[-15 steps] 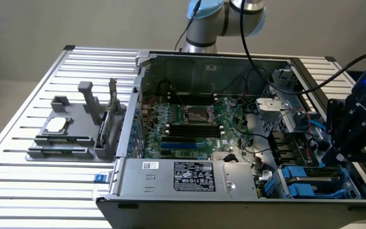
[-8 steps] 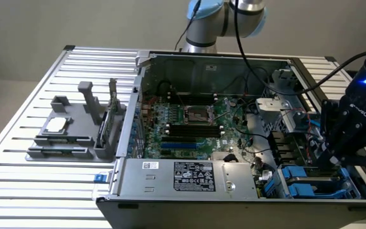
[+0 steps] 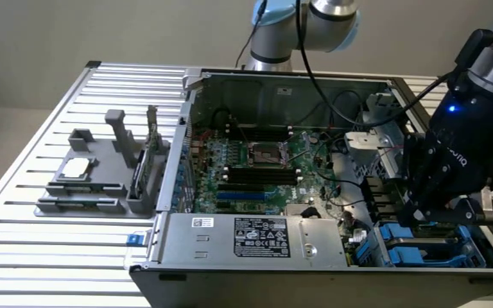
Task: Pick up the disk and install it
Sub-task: 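Insert the first disk wire, then insert the second disk wire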
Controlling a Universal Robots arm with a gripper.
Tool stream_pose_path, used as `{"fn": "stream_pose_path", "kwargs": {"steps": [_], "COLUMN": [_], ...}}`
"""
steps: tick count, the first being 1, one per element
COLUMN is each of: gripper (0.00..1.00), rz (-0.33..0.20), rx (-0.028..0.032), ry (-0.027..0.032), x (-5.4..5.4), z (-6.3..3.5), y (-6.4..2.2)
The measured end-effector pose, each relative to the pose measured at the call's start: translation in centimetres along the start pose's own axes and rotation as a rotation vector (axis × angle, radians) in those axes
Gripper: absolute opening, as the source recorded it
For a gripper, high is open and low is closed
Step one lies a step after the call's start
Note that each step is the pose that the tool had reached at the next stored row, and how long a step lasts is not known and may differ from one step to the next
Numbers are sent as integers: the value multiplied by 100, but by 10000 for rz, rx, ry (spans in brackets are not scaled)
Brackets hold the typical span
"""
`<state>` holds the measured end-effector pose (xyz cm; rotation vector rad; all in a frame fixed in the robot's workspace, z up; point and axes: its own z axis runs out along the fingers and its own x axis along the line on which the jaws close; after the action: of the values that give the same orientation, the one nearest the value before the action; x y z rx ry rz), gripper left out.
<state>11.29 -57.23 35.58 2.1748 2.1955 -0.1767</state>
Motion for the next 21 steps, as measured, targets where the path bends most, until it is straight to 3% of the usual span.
{"fn": "stream_pose_path", "kwargs": {"steps": [13,18,19,21], "gripper": [11,24,31,31], "rz": [-1,-1,-1,-1], "rx": [0,0,0,-1], "ry": [1,1,2,2], "x": [0,0,0,0], "z": [0,0,0,0], "y": [-3,-5,-5,-5]}}
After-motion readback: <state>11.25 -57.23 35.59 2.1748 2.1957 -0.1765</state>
